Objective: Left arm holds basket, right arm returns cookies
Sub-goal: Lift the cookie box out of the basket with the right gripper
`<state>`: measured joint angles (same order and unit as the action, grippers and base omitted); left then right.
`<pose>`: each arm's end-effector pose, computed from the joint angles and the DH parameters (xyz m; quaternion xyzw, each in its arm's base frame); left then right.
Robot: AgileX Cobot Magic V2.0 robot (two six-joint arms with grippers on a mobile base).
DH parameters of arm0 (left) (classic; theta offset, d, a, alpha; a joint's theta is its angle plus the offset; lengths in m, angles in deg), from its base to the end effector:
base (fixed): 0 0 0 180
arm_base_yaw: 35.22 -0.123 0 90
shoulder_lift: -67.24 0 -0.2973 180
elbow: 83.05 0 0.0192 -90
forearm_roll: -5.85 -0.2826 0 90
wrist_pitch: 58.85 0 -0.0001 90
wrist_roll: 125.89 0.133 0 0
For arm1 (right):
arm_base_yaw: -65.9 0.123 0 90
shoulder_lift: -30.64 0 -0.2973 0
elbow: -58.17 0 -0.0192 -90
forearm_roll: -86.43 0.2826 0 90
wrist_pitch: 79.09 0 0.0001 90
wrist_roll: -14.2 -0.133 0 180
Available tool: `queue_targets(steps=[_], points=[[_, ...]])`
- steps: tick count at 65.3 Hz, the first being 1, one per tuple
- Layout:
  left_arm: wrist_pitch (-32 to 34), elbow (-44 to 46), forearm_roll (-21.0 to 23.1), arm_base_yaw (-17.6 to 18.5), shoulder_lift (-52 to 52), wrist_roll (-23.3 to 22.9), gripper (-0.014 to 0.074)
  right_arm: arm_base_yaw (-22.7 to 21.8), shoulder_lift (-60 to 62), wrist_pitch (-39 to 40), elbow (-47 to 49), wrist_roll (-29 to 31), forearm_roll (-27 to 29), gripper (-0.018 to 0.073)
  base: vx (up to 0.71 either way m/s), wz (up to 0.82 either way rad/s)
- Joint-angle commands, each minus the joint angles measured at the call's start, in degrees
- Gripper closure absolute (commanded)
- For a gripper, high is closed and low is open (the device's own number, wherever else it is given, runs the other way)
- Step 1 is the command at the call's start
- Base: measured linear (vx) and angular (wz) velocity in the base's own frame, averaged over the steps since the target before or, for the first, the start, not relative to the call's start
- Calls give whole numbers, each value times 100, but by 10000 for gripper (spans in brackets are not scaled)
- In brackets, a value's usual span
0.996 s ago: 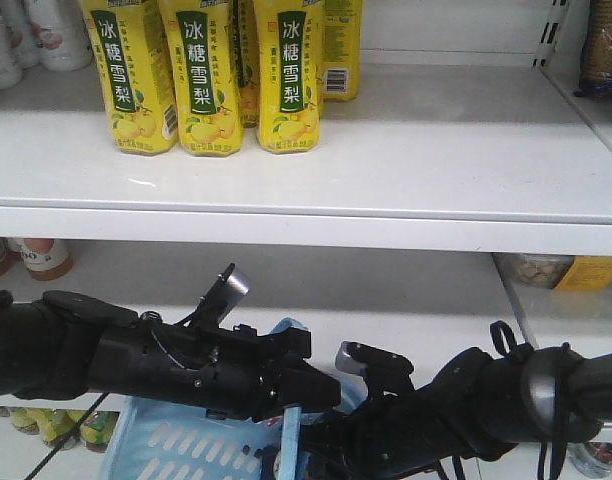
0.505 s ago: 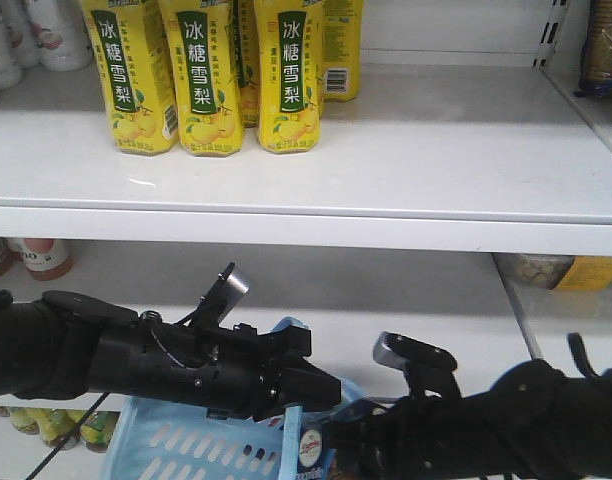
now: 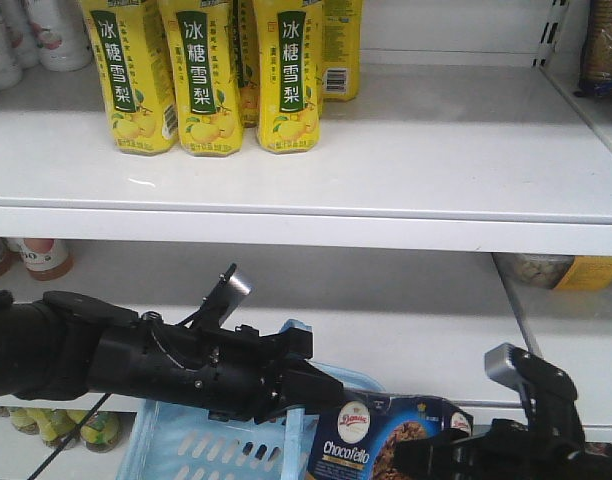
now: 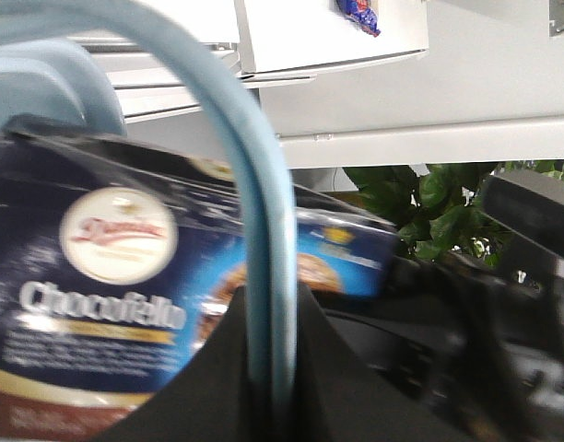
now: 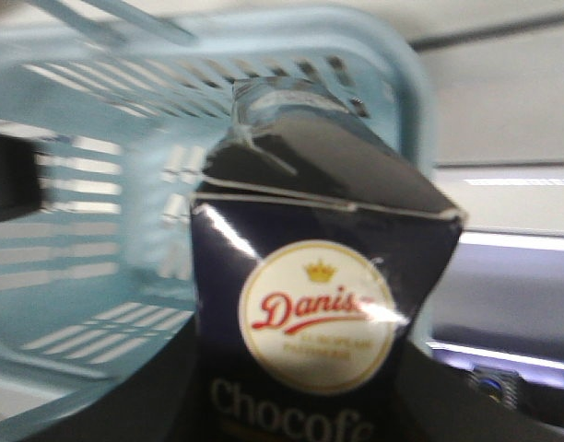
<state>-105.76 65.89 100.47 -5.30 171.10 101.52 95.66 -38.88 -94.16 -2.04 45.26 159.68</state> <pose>0.2591 -0.2609 0.1671 0.0248 0.8484 -0.5242 0.0697 0.1727 0.1370 0.1459 0.0459 0.9139 0.3193 0.2463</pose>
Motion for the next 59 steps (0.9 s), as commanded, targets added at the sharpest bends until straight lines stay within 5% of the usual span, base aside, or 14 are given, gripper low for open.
queue_targets(steps=[1, 20, 40, 59], points=[[-142, 155, 288, -12, -279, 235, 603, -41, 782, -179, 73, -209, 8, 320, 0, 0], [-142, 155, 288, -12, -279, 235, 603, -41, 2505, -411, 73, -945, -589, 320, 0, 0], [-142, 155, 288, -12, -279, 235, 603, -41, 3575, -1085, 358, -2324, -2481, 320, 0, 0], [-142, 155, 288, -12, -279, 235, 603, -41, 4230, -733, 1513, -2613, -4192, 320, 0, 0]])
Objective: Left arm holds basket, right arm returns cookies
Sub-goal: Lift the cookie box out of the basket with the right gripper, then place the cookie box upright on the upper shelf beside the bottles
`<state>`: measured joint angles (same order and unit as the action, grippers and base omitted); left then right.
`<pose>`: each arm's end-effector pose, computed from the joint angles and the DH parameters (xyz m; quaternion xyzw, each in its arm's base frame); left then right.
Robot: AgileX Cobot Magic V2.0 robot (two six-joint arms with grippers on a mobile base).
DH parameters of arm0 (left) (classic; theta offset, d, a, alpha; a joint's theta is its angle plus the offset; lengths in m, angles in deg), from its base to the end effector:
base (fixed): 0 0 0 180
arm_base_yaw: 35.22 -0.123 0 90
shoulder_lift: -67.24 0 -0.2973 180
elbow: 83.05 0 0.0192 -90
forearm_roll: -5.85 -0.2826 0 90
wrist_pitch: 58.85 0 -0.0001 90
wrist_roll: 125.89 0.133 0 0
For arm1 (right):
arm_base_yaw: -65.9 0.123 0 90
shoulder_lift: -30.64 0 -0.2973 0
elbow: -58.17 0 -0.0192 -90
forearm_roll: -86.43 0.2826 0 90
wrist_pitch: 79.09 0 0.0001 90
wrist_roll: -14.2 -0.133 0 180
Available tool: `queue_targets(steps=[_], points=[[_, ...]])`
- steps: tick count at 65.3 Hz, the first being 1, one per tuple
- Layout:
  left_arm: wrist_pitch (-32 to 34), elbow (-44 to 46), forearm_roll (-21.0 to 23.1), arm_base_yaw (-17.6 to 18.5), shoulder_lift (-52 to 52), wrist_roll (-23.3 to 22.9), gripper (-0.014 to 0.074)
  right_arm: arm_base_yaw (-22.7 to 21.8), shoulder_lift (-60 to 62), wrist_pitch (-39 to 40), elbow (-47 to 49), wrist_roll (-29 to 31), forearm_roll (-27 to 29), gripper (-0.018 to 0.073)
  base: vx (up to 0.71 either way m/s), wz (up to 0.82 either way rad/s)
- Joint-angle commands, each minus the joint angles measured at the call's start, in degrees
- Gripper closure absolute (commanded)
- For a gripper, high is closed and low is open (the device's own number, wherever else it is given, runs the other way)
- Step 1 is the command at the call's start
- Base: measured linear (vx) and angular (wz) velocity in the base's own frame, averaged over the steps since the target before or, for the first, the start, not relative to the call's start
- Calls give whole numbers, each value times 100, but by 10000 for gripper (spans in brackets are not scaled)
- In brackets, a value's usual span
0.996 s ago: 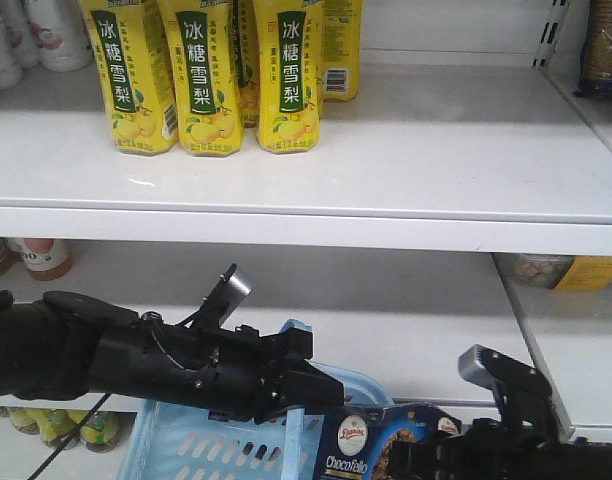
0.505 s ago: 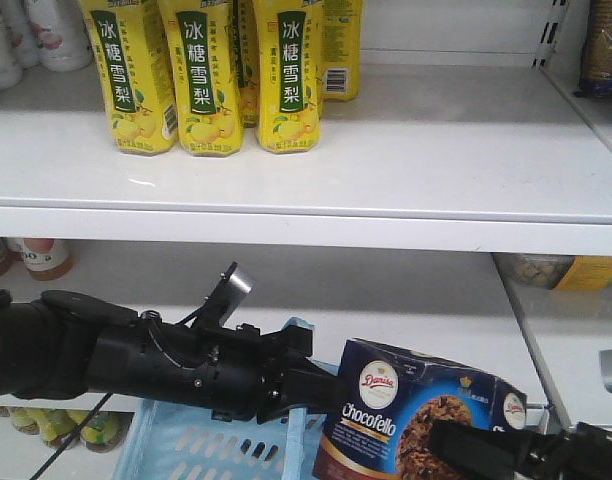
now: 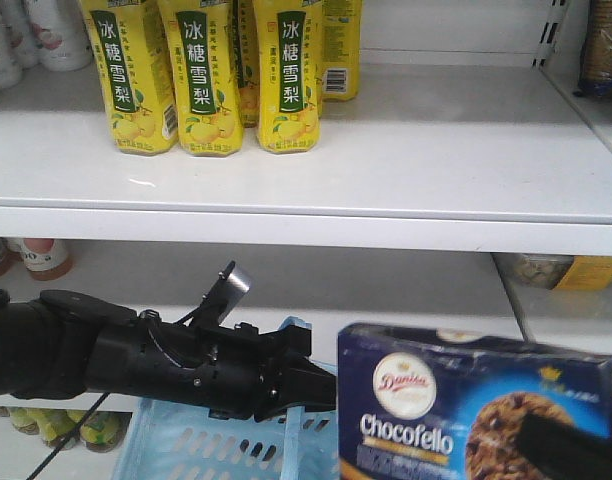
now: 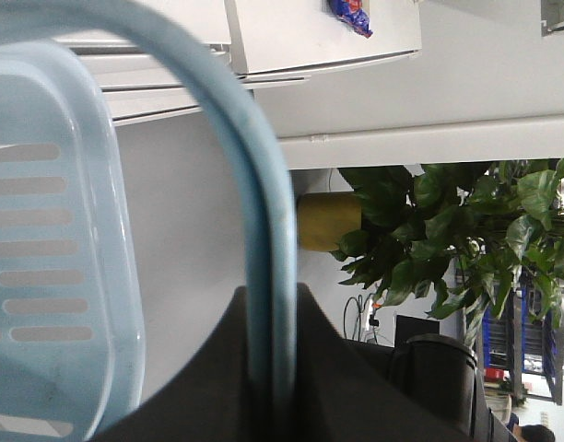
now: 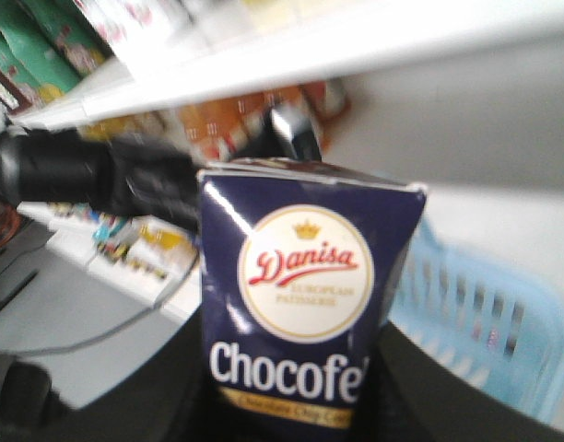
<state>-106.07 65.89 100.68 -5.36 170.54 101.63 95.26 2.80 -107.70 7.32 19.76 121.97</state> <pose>0.2587 -0.2607 0.1712 0.0269 0.8454 -0.5286 0.0727 0.0996 0.0985 0.3081 -0.1069 0.7704 0.3870 0.4953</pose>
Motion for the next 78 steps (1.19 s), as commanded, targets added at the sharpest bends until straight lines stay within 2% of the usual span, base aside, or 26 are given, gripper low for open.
queue_targets(steps=[1, 24, 33, 41, 49, 58, 66, 78], points=[[-111, 155, 267, -6, -223, 224, 603, -1, 62, 653, 681, -69, -534, 320, 0, 0], [-111, 155, 267, -6, -223, 224, 603, -1, -672, 2265, 1926, -64, -2770, 320, 0, 0], [-111, 155, 267, -6, -223, 224, 603, -88, -1332, 2340, 2262, -64, -3443, 320, 0, 0], [-111, 155, 267, -6, -223, 224, 603, -628, -1840, 2291, 2500, -268, -3554, 320, 0, 0], [-111, 155, 267, -6, -223, 224, 603, -1488, -2252, 2442, 2584, -556, -3554, 320, 0, 0], [-111, 155, 267, -6, -223, 224, 603, -2247, -2687, 2830, 2584, -876, -3517, 320, 0, 0], [-111, 155, 267, -6, -223, 224, 603, -2509, -3162, 3262, 2584, -1009, -3517, 320, 0, 0], [-111, 155, 267, -6, -223, 224, 603, -2509, -3899, 4169, 2584, -1002, -3517, 320, 0, 0]])
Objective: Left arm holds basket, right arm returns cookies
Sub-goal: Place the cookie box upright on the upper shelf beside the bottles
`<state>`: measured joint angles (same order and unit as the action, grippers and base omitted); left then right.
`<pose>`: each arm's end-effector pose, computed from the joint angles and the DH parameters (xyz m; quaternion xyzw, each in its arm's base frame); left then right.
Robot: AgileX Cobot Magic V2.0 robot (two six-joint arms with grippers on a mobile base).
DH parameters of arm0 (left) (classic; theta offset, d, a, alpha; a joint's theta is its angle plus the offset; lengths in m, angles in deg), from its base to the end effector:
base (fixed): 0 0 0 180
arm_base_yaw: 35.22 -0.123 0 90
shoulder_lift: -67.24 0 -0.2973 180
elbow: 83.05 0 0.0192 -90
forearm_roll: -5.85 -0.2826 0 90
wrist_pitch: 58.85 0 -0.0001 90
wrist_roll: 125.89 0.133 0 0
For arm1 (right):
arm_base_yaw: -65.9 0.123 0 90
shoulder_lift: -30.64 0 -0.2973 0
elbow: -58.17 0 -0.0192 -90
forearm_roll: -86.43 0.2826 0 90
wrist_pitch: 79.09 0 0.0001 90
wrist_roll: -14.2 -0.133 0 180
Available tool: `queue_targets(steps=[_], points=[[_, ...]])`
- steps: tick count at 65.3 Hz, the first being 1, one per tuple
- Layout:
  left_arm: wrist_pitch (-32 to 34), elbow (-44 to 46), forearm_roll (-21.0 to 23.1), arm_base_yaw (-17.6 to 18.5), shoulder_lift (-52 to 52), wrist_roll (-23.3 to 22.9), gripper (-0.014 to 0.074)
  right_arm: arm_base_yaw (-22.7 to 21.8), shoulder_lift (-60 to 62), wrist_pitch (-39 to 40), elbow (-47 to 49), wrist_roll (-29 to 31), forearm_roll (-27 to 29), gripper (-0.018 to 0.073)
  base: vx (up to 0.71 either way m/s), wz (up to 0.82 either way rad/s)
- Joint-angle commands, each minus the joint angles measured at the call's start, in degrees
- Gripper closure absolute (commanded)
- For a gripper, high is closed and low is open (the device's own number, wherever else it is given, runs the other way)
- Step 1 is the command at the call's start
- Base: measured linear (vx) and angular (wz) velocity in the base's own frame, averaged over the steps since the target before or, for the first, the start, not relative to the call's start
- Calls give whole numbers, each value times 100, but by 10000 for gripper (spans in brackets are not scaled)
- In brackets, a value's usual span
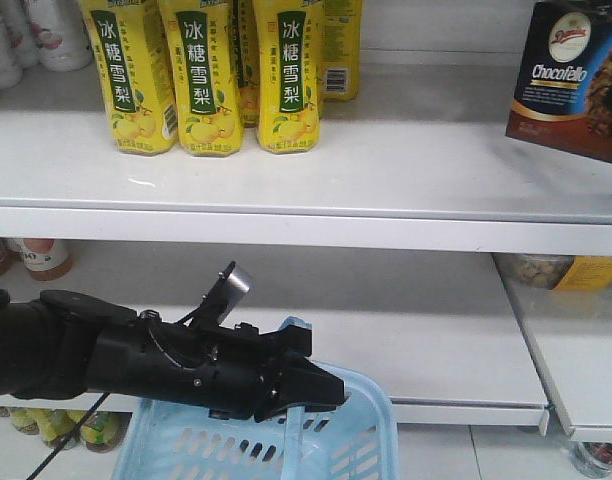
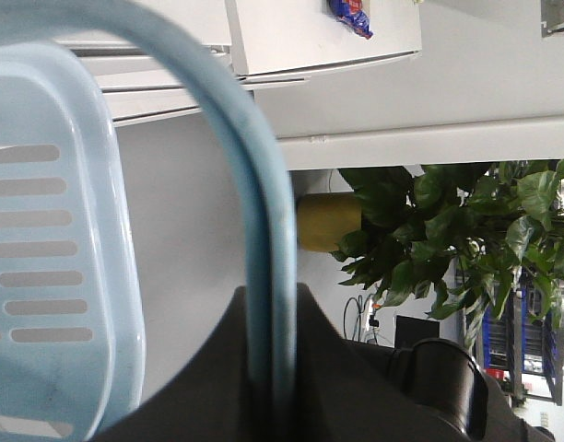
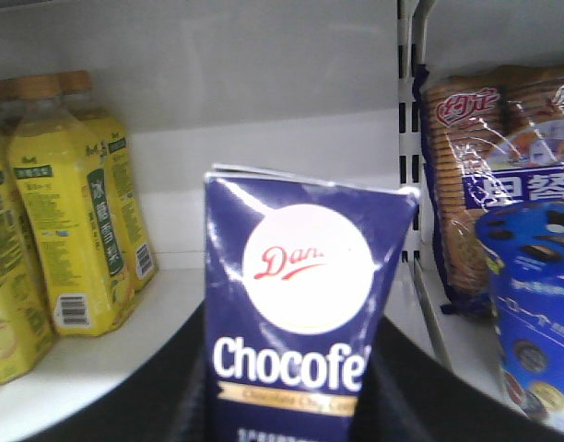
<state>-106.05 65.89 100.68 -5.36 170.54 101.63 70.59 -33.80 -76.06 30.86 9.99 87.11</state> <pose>0.2587 -0.2607 0.1712 0.0268 0.8454 -0.5285 0.0728 0.2868 0.0234 0.4046 0.0014 0.6992 0.0595 0.7125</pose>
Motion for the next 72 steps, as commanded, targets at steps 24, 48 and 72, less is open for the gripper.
queue_targets(steps=[24, 48, 72], points=[[-113, 155, 267, -6, -223, 224, 603, -42, -1334, 1164, 230, 492, -25, 320, 0, 0], [-113, 155, 267, -6, -223, 224, 603, -42, -1631, 796, 544, 487, -32, 305, 0, 0], [-113, 155, 267, -6, -223, 224, 603, -42, -1459, 649, 564, 421, -32, 101, 0, 0]])
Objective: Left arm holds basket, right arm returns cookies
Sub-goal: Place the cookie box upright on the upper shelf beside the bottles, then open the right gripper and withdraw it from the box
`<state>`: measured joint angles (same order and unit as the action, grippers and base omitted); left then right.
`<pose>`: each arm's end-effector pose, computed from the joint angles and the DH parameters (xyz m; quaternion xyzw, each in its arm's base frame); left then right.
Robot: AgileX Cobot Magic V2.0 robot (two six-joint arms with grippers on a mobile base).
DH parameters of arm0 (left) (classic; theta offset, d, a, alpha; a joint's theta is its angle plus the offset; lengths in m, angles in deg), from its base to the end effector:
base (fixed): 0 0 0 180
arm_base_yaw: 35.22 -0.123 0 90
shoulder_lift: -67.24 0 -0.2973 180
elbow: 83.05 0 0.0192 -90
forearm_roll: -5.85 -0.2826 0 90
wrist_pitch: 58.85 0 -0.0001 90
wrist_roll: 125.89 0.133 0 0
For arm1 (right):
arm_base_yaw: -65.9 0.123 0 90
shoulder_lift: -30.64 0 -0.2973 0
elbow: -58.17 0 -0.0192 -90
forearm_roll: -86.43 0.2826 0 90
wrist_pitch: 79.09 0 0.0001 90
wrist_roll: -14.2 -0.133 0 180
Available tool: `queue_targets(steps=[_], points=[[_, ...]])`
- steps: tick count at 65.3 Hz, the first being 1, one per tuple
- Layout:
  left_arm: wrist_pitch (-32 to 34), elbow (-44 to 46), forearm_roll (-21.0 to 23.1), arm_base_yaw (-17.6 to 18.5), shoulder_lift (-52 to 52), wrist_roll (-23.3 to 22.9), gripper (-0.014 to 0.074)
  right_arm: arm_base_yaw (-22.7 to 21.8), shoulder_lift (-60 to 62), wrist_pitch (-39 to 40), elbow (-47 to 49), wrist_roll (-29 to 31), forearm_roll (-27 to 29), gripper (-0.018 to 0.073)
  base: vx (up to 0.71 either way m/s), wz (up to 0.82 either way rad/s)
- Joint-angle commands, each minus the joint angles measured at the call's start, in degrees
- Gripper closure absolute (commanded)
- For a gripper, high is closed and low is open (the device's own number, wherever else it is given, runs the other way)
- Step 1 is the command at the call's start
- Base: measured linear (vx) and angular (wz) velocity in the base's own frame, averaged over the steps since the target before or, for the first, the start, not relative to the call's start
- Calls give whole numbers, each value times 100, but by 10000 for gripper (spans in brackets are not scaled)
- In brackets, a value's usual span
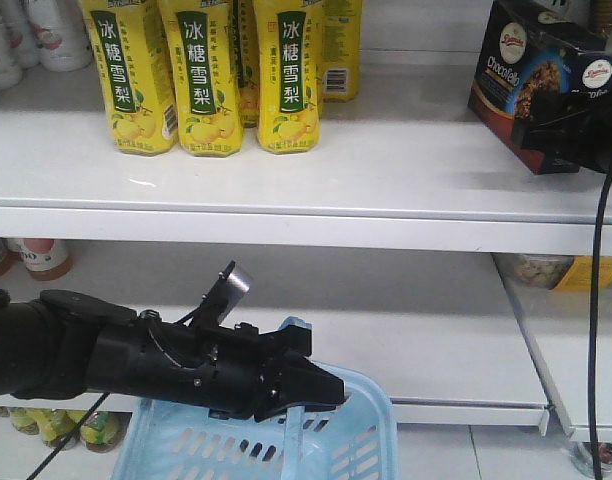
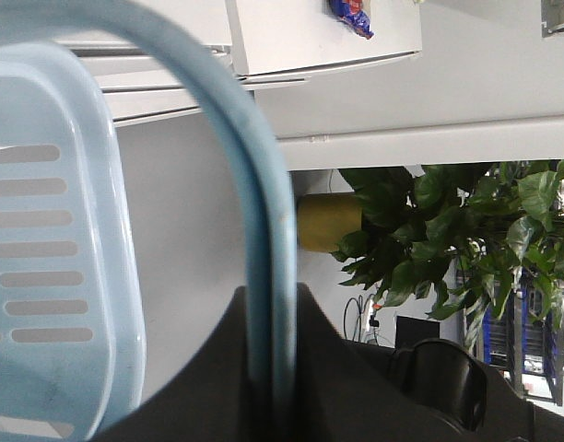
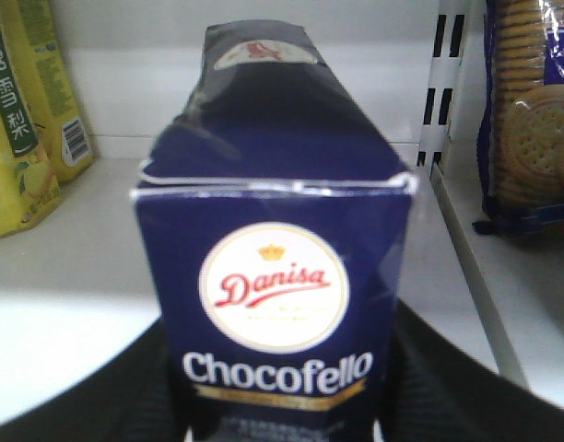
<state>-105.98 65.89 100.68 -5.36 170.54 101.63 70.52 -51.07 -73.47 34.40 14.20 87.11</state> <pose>0.2588 -0.2607 0.1711 0.0265 0.8456 -0.5281 0.0731 0.3644 0.0293 0.3374 -0.0260 0.7648 0.0293 0.6431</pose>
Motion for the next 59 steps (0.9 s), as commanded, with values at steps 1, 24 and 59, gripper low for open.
queue_targets(steps=[1, 24, 59], points=[[-119, 155, 267, -6, -223, 224, 603, -35, 288, 383, 210, 0, -32, 91, 0, 0], [-119, 155, 267, -6, -223, 224, 603, -35, 1083, -305, 210, 0, -32, -1, 0, 0], [-119, 155, 267, -6, -223, 224, 603, -35, 3149, -2200, 198, 0, -69, -1, 0, 0]])
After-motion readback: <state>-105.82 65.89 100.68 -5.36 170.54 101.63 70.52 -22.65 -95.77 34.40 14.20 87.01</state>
